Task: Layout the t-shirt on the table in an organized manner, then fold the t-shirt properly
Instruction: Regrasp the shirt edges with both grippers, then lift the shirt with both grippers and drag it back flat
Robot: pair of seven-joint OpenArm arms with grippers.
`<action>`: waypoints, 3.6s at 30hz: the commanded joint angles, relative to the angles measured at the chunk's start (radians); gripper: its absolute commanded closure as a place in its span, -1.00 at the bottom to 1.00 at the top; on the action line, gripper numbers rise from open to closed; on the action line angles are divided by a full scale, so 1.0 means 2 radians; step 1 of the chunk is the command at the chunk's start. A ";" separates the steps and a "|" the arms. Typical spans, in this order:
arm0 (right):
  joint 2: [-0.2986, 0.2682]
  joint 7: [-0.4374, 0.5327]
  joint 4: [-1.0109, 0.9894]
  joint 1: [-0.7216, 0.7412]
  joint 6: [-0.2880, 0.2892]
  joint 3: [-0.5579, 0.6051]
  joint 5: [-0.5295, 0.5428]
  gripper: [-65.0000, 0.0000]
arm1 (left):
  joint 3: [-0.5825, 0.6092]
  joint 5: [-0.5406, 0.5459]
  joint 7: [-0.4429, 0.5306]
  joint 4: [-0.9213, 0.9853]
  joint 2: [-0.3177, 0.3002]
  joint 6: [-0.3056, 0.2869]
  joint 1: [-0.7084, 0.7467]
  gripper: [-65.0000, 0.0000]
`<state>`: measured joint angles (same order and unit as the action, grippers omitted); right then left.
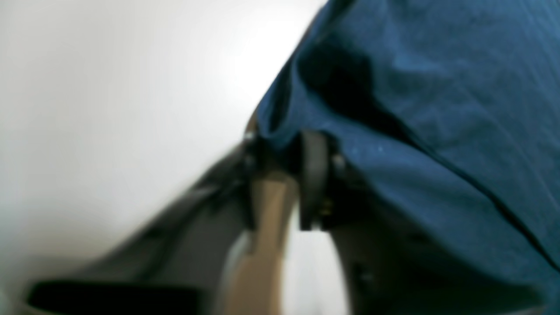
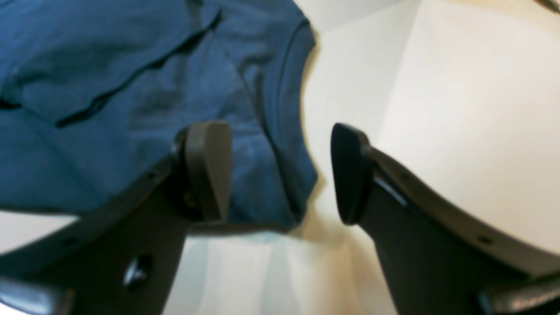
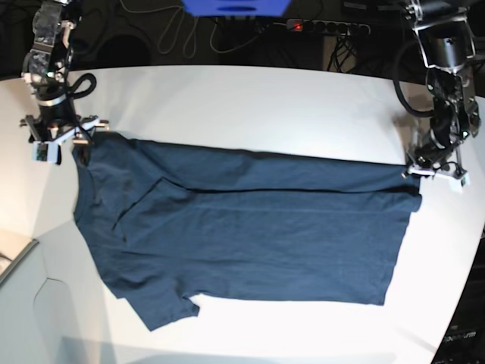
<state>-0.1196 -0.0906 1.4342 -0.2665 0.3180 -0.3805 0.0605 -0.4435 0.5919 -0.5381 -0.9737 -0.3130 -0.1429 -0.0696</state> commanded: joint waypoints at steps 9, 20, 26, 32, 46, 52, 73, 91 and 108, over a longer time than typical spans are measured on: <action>-0.027 0.013 -0.098 0.032 0.001 0.006 0.002 -0.25 | -0.002 0.002 0.003 -0.006 -0.009 -0.003 -0.005 1.00; -0.035 0.009 -0.125 0.044 0.016 0.008 0.002 0.23 | -0.003 0.002 0.002 -0.008 -0.010 -0.003 0.004 1.00; -0.033 0.008 -0.130 0.045 0.088 0.008 0.002 1.00 | -0.002 0.006 0.002 -0.013 -0.009 -0.003 0.017 1.00; -0.036 0.008 -0.104 0.042 0.088 0.006 0.002 1.00 | -0.005 0.007 0.002 -0.087 -0.008 -0.003 0.053 1.00; -0.036 -0.051 0.053 0.099 0.089 0.007 0.002 1.00 | -0.077 0.007 -0.090 -0.147 -0.013 -0.002 0.002 1.00; -0.036 -0.115 0.072 0.139 0.089 0.005 0.002 1.00 | -0.104 0.005 -0.158 -0.147 -0.013 -0.002 -0.053 1.00; -0.019 -0.108 0.141 0.059 0.089 0.000 0.005 1.00 | -0.136 0.007 -0.176 -0.150 -0.008 -0.003 0.018 1.00; -0.014 -0.103 0.171 -0.027 0.089 -0.007 0.005 1.00 | -0.137 0.007 -0.176 -0.232 -0.007 -0.003 0.097 1.00; -0.015 -0.049 0.054 -0.107 0.089 -0.040 0.005 1.00 | -0.137 0.007 -0.176 -0.233 0.031 -0.003 0.172 1.00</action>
<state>-0.1413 -0.2062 1.5291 -0.4721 0.4969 -0.4534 0.0620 -0.7116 0.5983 -0.9001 -1.4227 -0.2329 -0.1467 0.2718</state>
